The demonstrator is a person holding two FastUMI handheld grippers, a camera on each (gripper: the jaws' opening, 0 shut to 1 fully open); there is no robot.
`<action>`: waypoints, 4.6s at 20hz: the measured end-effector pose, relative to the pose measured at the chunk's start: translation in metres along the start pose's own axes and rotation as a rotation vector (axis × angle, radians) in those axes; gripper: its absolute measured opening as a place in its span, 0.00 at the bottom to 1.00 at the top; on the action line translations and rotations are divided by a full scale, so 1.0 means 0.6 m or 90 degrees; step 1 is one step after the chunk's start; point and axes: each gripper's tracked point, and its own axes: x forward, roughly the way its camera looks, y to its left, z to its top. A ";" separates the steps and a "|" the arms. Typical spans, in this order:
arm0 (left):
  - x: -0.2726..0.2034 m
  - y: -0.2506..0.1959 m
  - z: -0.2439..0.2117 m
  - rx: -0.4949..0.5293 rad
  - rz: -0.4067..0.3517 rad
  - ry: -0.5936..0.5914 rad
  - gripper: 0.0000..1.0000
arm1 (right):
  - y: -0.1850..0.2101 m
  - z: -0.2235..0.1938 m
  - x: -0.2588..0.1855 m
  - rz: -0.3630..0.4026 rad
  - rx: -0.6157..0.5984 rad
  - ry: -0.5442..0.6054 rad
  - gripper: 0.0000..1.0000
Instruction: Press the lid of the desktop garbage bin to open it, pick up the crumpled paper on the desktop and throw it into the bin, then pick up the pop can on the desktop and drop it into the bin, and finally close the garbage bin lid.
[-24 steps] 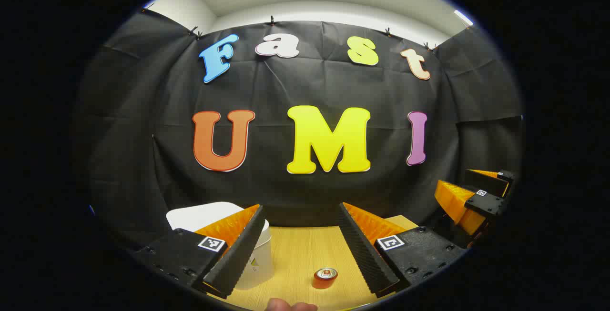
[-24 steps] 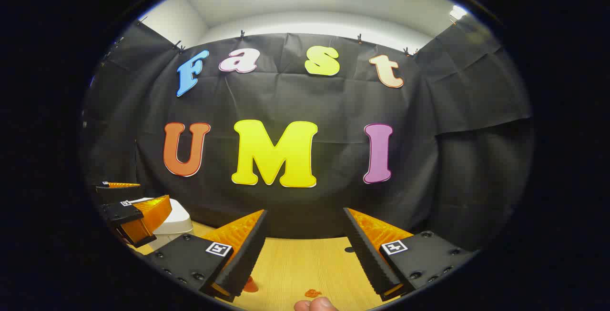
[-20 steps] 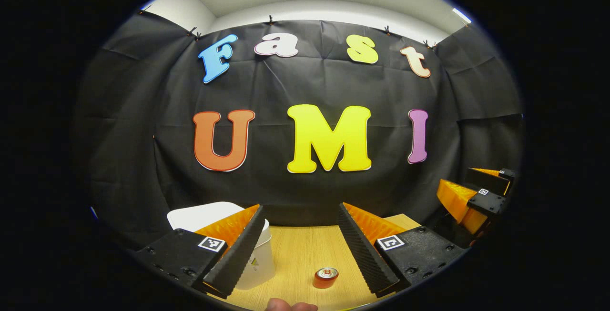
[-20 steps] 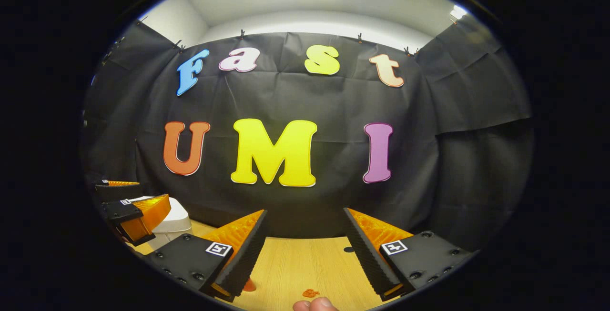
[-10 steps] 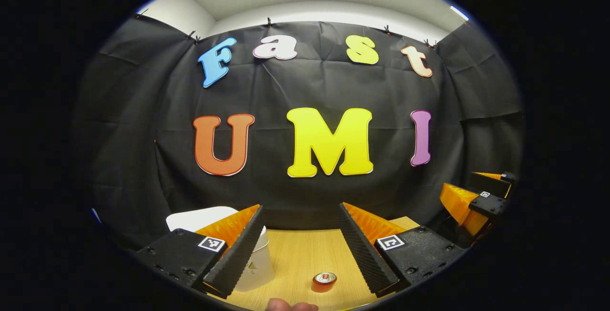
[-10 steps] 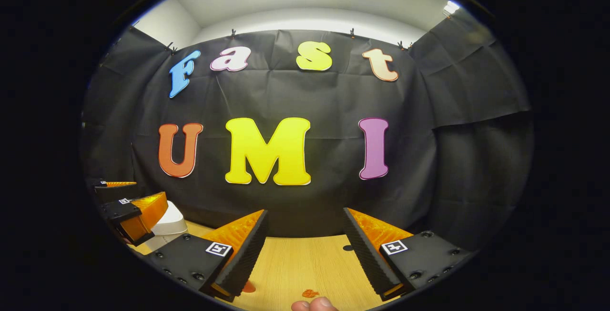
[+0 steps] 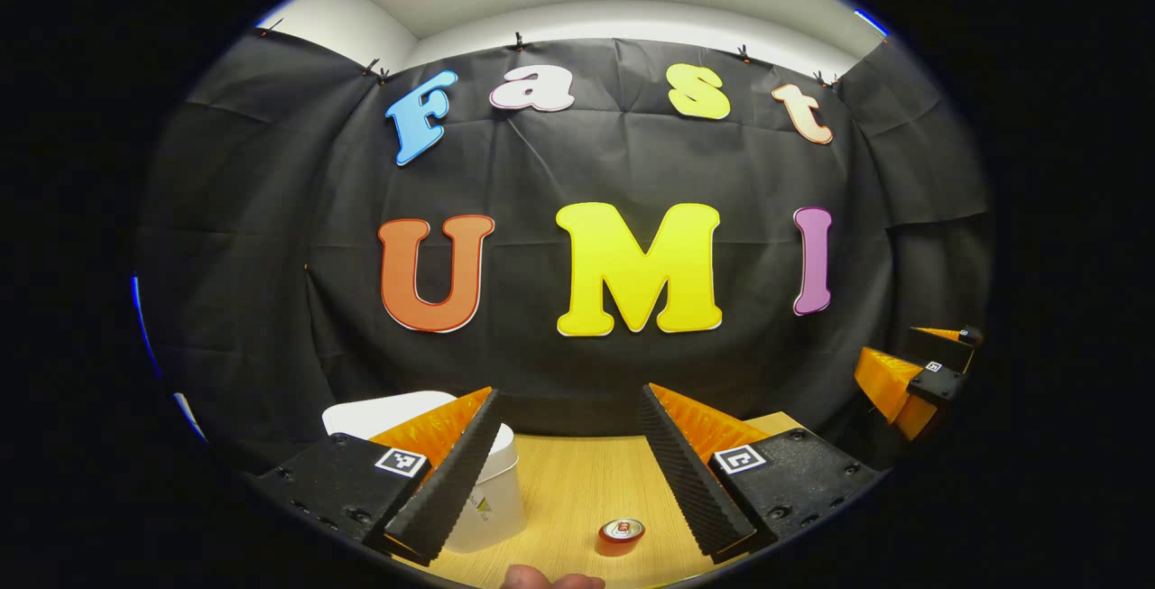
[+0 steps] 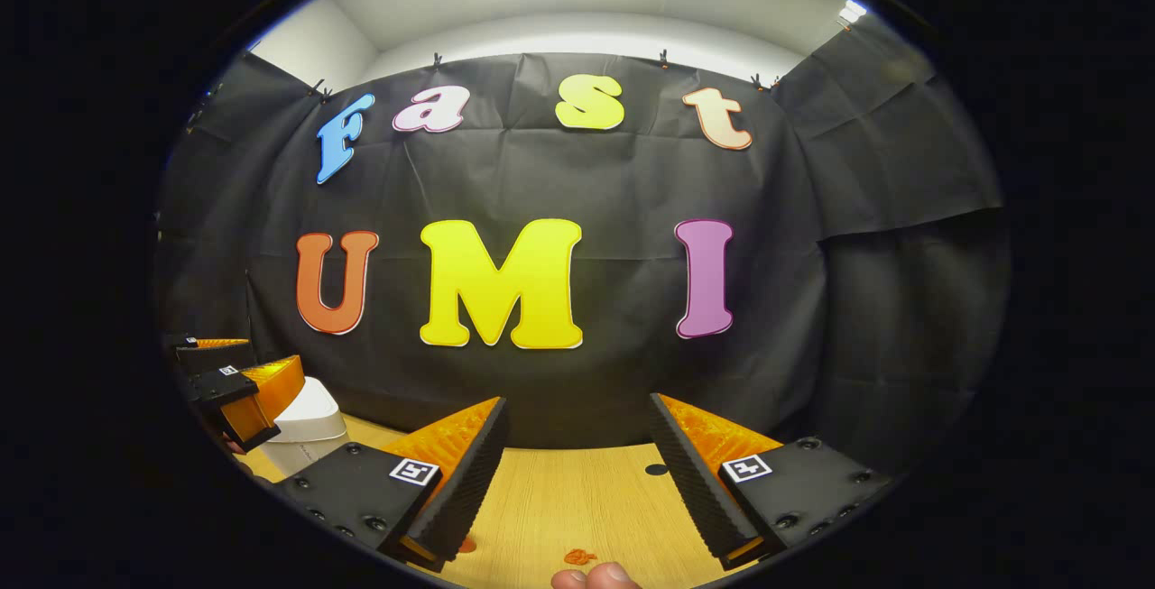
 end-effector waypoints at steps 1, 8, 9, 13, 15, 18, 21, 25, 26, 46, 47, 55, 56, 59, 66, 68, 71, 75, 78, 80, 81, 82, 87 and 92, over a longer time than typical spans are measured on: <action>0.003 0.006 0.000 0.003 0.008 -0.001 0.99 | -0.001 0.001 0.002 0.001 -0.001 -0.001 0.95; 0.034 0.074 0.011 0.001 0.091 -0.001 0.99 | -0.023 0.002 0.005 0.004 -0.007 0.005 0.95; 0.039 0.088 0.011 0.000 0.110 0.000 0.99 | -0.029 0.002 0.006 0.000 -0.010 0.005 0.95; 0.054 0.146 0.009 -0.008 0.175 0.012 0.99 | -0.040 0.002 0.005 0.001 -0.009 0.013 0.97; 0.065 0.170 0.003 -0.016 0.201 0.022 0.98 | -0.045 0.005 0.004 0.003 -0.013 0.015 0.96; 0.081 0.200 -0.024 -0.016 0.241 0.052 0.90 | -0.057 0.011 0.001 0.003 -0.025 0.015 0.98; 0.097 0.220 -0.057 -0.028 0.263 0.086 0.78 | -0.066 0.010 0.000 0.002 -0.035 0.021 0.98; 0.111 0.245 -0.096 -0.038 0.308 0.117 0.64 | -0.072 0.012 -0.001 0.002 -0.050 0.025 0.97; 0.116 0.246 -0.108 -0.044 0.309 0.130 0.61 | -0.073 0.013 0.000 0.002 -0.054 0.026 0.97; 0.129 0.251 -0.212 -0.101 0.358 0.223 0.06 | -0.077 -0.024 0.008 -0.002 -0.049 0.060 0.97; 0.130 0.252 -0.206 -0.100 0.359 0.217 0.05 | -0.074 -0.027 0.007 0.000 -0.046 0.063 0.98; 0.147 0.205 -0.102 -0.059 0.268 0.127 0.39 | -0.076 -0.008 0.011 -0.010 -0.039 0.037 0.98; 0.151 0.196 -0.084 -0.044 0.253 0.115 0.42 | -0.077 -0.010 0.010 -0.011 -0.038 0.037 0.98; 0.137 0.164 -0.048 -0.010 0.212 0.080 0.91 | -0.082 -0.013 0.005 -0.018 -0.030 0.038 0.98; 0.088 0.068 -0.012 -0.048 0.080 0.042 0.98 | -0.099 -0.019 0.001 -0.023 -0.015 0.034 0.97; 0.073 0.042 -0.015 -0.033 0.039 0.037 0.98 | -0.107 -0.032 -0.002 -0.027 -0.016 0.043 0.95; 0.051 0.007 -0.017 -0.023 -0.006 0.031 0.98 | -0.113 -0.047 -0.008 -0.027 -0.022 0.053 0.95; 0.019 -0.047 -0.041 -0.019 -0.073 0.033 0.98 | -0.117 -0.064 -0.019 -0.017 -0.035 0.067 0.96; -0.007 -0.077 -0.067 -0.029 -0.100 0.053 1.00 | -0.129 -0.091 -0.026 -0.015 -0.052 0.089 0.97; -0.017 -0.091 -0.084 -0.038 -0.117 0.068 0.98 | -0.124 -0.120 -0.032 0.005 -0.050 0.113 0.96; -0.021 -0.098 -0.091 -0.042 -0.125 0.074 0.98 | -0.116 -0.136 -0.037 0.025 -0.044 0.128 0.98; -0.027 -0.101 -0.101 -0.045 -0.125 0.084 0.98 | -0.109 -0.156 -0.039 0.043 -0.040 0.146 0.98; -0.059 -0.098 -0.150 -0.047 -0.121 0.141 0.98 | -0.092 -0.265 -0.049 0.101 -0.061 0.236 0.98; -0.093 -0.077 -0.177 -0.024 -0.106 0.178 0.98 | -0.062 -0.375 -0.033 0.154 -0.053 0.312 0.98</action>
